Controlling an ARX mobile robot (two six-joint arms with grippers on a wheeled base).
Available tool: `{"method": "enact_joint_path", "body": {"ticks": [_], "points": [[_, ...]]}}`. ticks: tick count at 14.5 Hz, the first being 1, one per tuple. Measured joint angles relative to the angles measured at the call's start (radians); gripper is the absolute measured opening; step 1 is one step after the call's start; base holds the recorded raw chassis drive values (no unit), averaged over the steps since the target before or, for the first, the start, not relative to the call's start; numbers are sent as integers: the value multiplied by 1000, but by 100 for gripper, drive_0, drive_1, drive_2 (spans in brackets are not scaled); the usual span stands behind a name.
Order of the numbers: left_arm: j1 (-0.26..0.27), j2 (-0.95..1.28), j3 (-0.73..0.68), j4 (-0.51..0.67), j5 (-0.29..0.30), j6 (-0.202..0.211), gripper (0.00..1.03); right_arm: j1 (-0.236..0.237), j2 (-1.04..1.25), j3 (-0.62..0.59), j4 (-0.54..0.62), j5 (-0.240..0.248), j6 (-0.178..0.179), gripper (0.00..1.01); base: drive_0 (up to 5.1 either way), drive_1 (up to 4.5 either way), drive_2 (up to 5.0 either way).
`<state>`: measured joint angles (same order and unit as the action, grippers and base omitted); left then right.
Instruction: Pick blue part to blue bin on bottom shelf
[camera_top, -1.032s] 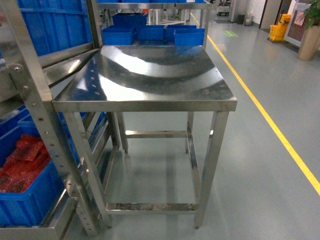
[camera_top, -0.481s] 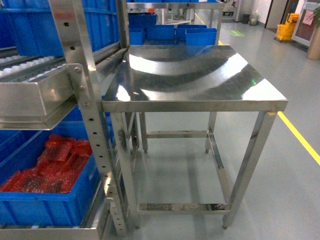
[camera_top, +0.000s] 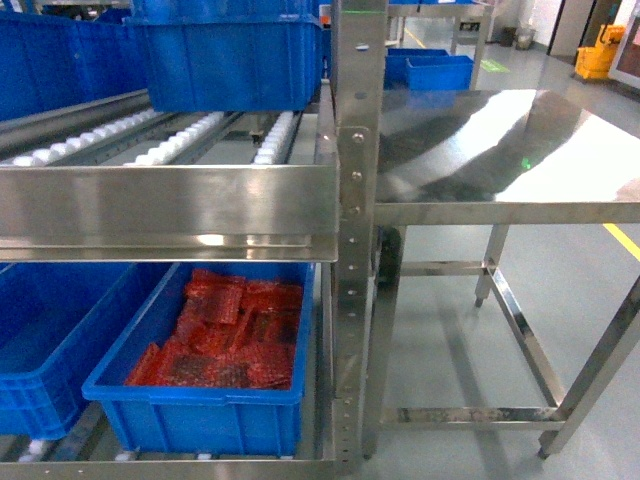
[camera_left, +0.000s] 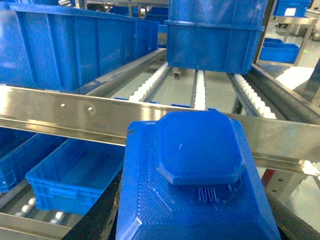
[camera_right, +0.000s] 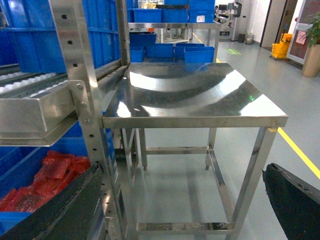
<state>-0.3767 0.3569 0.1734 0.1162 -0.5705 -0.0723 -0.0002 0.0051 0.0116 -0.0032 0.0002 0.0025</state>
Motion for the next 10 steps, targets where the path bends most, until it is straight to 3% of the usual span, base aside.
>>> {"method": "enact_joint_path", "body": {"ticks": [10], "points": [[0, 1, 0, -4, 1, 0, 43, 0, 0, 0, -1, 0, 0, 98, -503, 242, 242]]}}
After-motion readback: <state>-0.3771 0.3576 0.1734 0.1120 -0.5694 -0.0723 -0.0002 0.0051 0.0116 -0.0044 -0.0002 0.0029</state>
